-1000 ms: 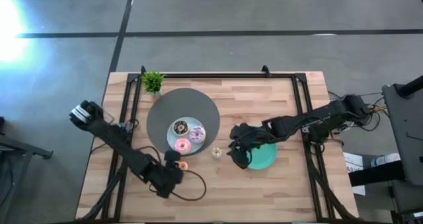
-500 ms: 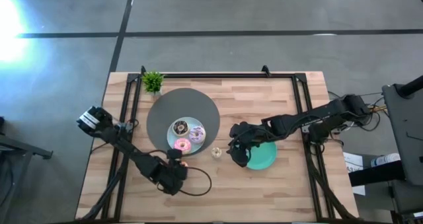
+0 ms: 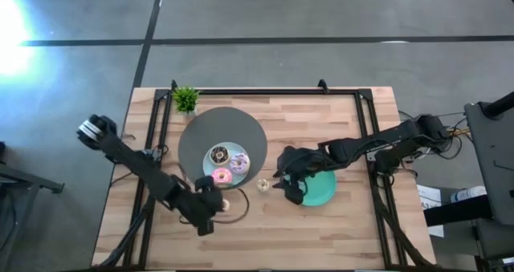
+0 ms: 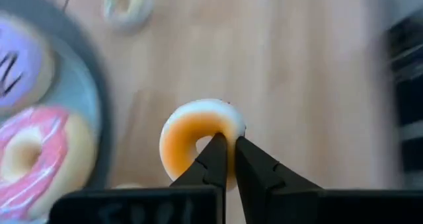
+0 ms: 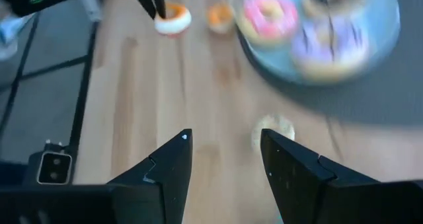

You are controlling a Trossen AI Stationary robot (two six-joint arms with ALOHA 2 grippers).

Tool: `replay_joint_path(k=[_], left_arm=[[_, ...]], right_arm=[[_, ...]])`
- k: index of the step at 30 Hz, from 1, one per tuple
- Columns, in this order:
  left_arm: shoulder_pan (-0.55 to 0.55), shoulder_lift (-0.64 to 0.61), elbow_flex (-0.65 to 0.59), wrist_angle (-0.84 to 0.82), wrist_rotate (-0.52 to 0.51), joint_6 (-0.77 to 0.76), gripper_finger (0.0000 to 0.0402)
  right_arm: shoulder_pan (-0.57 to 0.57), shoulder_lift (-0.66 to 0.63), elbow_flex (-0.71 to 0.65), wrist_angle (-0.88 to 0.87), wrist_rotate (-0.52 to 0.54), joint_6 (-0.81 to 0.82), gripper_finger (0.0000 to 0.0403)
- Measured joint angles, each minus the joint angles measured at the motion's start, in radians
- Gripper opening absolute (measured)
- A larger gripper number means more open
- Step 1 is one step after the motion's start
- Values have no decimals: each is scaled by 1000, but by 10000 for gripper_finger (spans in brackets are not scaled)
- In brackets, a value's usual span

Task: Pick & Place donuts
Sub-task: Put the small red donut on the green plate

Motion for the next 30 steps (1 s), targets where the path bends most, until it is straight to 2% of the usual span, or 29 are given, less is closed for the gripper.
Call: replay_joint_path(k=[3, 6, 9, 11, 17, 26, 30], left_arm=[[41, -108, -6, 88, 38, -34, 1], [98, -183, -31, 266, 81, -20, 1], [150, -228, -61, 428, 104, 11, 0], [181, -240, -70, 455, 104, 43, 0], [274, -235, -67, 477, 108, 125, 0], [412, -204, -67, 574, 296, 131, 0], [422, -208, -63, 575, 316, 126, 0]], right_arm=[[1, 0, 21, 91, -2, -230, 171], [1, 0, 50, 170, -1, -437, 171], [1, 0, 95, 182, 10, -558, 171], [1, 0, 117, 179, 11, -613, 171], [1, 0, 156, 166, 11, -675, 171], [1, 41, 155, 138, 15, -705, 171], [1, 52, 180, 111, 90, -713, 171]])
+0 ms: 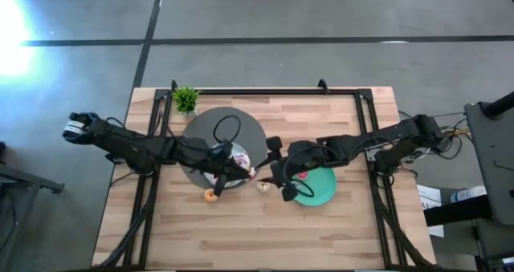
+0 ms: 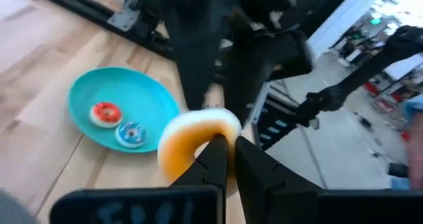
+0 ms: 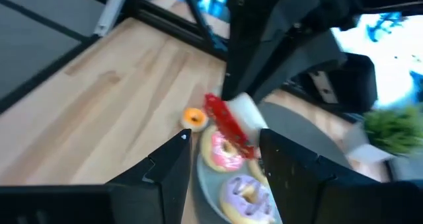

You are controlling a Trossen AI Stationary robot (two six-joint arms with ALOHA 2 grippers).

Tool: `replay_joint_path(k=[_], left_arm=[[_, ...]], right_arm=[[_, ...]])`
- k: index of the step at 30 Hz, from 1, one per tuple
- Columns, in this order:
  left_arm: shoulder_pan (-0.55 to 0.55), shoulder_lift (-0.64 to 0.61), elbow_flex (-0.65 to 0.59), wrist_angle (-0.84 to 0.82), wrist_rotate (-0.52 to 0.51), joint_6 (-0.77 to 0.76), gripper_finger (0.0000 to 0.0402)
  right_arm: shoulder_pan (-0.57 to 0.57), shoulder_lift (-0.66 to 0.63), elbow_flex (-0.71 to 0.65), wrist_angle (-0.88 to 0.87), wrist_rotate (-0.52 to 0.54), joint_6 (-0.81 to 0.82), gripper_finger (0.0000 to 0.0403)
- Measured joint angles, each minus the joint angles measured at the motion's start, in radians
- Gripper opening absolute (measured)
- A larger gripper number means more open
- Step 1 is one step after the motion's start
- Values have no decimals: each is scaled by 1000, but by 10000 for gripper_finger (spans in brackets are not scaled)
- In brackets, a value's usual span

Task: Pick & Place donuts
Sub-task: Put the small red donut on the green plate

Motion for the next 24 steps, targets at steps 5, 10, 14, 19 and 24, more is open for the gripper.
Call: replay_joint_path(k=[5, 10, 14, 19, 24], left_arm=[[0, -1, -3, 0, 36, -37, 0], [8, -1, -4, 2, 37, -39, 0], [27, 0, -4, 2, 38, -39, 0], [37, 7, -4, 2, 50, -39, 0], [38, 28, -4, 4, 50, -46, 0]], right_arm=[[-1, 2, 16, -19, 30, -5, 171], [2, 10, 17, -16, 21, -55, 171], [1, 28, 17, -14, 15, -54, 171], [-1, 29, 23, -12, 15, -55, 171], [-1, 29, 23, -14, 12, -52, 171]])
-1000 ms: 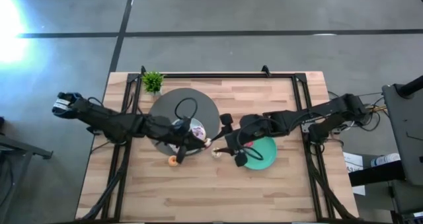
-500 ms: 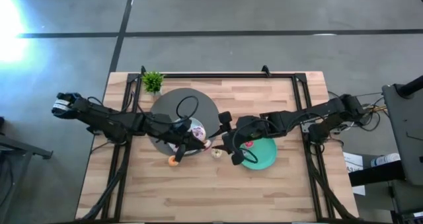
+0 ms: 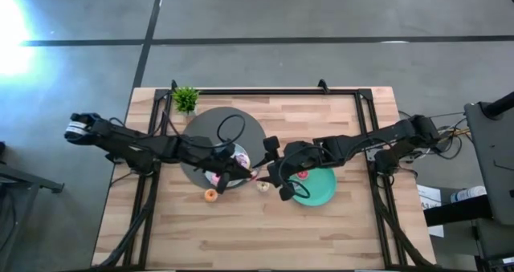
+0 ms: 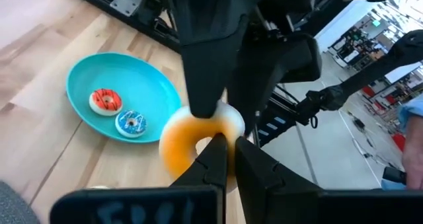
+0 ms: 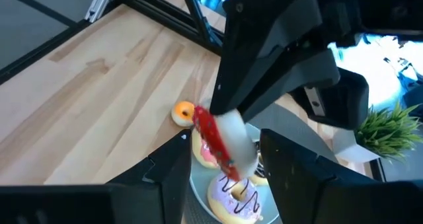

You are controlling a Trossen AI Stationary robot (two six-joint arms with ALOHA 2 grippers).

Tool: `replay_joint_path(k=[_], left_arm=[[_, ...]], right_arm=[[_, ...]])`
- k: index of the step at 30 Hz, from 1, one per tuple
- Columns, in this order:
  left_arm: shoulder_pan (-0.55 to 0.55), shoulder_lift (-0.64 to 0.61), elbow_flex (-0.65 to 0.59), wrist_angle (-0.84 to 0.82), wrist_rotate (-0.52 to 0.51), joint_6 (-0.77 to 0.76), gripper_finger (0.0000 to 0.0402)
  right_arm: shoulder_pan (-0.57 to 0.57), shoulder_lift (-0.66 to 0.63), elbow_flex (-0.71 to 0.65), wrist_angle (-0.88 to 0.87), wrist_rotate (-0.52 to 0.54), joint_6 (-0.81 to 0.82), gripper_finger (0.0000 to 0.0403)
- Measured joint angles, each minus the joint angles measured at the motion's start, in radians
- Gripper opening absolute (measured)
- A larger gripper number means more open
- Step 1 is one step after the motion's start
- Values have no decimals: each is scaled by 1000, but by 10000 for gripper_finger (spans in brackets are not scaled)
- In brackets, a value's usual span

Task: Pick & Place donuts
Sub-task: Put the small red donut on the green plate

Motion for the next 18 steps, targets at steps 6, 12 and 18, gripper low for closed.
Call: replay_joint_path(k=[6, 12, 18], left_arm=[[0, 27, 0, 12, 21, -12, 0], [0, 28, 0, 45, 28, -21, 0], [0, 27, 0, 48, 27, -32, 0]], right_arm=[[0, 2, 0, -5, -2, 0, 158], [0, 2, 0, -35, -18, 12, 105], [0, 2, 0, -45, -19, 19, 54]])
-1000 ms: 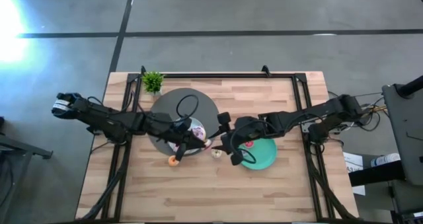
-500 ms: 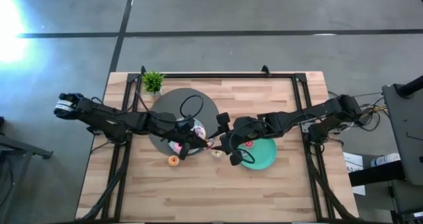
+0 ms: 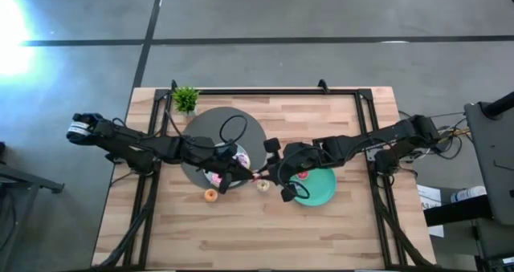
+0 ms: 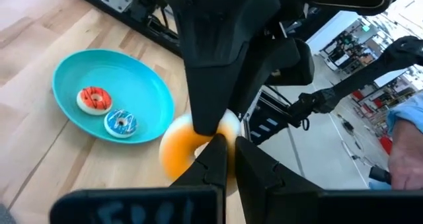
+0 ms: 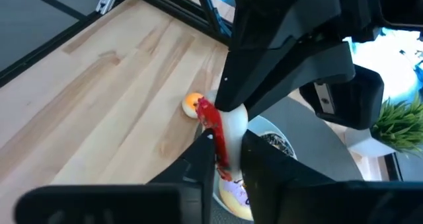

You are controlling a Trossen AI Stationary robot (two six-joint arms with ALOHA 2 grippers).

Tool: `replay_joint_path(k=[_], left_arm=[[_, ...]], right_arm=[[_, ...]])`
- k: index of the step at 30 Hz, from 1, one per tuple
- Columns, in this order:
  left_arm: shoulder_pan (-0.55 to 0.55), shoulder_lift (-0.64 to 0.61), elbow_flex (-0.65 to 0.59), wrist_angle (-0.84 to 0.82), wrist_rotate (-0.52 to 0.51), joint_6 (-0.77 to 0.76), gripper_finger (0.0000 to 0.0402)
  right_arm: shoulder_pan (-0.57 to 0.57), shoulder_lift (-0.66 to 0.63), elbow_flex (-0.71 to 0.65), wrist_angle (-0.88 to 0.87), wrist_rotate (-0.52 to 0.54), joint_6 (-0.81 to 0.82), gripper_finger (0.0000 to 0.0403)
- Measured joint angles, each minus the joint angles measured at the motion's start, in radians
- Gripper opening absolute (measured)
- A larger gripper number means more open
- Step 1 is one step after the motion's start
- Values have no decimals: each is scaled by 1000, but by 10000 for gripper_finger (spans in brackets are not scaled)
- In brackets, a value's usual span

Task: Pick & Place donuts
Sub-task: Put the small red donut on the green plate

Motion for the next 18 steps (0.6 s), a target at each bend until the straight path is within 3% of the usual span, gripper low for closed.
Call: replay_joint_path(k=[5, 11, 15, 18], left_arm=[[0, -2, 0, 2, -95, -31, 11], [0, -8, 2, -9, -163, -41, 87], [0, -8, 2, -25, -184, -12, 142], [-6, -8, 2, -36, -214, -8, 161]], right_arm=[[-1, 0, 0, -79, -1, 78, 20], [-5, 1, -2, -230, -9, 238, 10], [-49, 1, -9, -456, -119, 464, 10], [-85, -3, -57, -620, -209, 590, 10]])
